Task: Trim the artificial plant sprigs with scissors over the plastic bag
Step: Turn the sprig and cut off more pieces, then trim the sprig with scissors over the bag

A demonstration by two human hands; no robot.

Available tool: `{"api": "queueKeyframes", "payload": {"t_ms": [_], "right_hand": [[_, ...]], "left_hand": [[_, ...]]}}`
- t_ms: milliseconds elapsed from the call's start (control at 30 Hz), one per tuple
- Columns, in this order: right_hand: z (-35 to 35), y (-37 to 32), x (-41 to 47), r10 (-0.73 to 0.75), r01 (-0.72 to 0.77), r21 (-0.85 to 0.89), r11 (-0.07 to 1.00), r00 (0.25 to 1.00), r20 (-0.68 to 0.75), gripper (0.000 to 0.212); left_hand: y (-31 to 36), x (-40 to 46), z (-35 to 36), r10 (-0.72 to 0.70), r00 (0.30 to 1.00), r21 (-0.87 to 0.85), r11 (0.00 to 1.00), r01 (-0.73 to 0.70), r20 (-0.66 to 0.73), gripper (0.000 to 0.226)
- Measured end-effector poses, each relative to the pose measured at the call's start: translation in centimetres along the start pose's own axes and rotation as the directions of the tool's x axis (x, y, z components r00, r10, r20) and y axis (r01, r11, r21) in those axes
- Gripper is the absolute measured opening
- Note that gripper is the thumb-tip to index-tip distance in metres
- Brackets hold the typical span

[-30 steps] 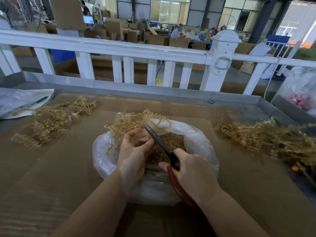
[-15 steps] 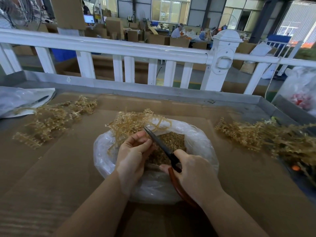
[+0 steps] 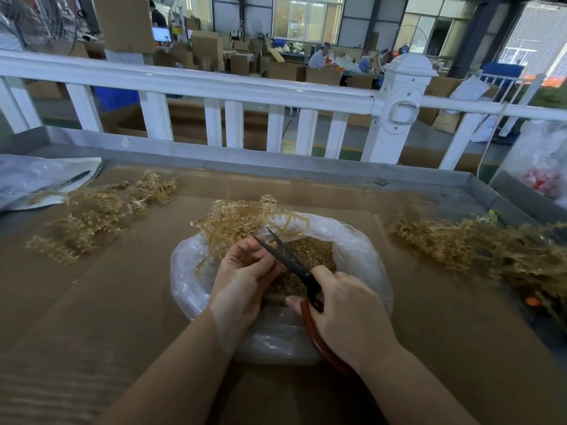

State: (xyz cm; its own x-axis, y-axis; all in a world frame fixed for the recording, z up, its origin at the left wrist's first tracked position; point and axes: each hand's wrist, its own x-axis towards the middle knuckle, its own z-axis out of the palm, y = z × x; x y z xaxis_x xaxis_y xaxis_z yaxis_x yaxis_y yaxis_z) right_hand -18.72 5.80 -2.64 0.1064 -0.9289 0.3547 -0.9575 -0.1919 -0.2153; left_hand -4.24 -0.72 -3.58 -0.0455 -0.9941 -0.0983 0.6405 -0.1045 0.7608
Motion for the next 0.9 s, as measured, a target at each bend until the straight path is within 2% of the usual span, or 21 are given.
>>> {"api": "queueKeyframes", "payload": {"t_ms": [300,900], "right_hand": [[-0.6,0.1,0.2,-0.016,0.014,0.039,0.999,0.999,0.045,0.039],[-1.2,1.0,-0.1,-0.006,0.003,0.035,0.999,0.996,0.087,0.041]], "left_hand": [[-0.2,-0.3,-0.1,0.027,0.999,0.057,0.998,-0.029,0.037,0.03],[-1.1,-0.1,-0.3,0.09,0.996,0.239,0.967,-0.093,0.023,0.037]]}}
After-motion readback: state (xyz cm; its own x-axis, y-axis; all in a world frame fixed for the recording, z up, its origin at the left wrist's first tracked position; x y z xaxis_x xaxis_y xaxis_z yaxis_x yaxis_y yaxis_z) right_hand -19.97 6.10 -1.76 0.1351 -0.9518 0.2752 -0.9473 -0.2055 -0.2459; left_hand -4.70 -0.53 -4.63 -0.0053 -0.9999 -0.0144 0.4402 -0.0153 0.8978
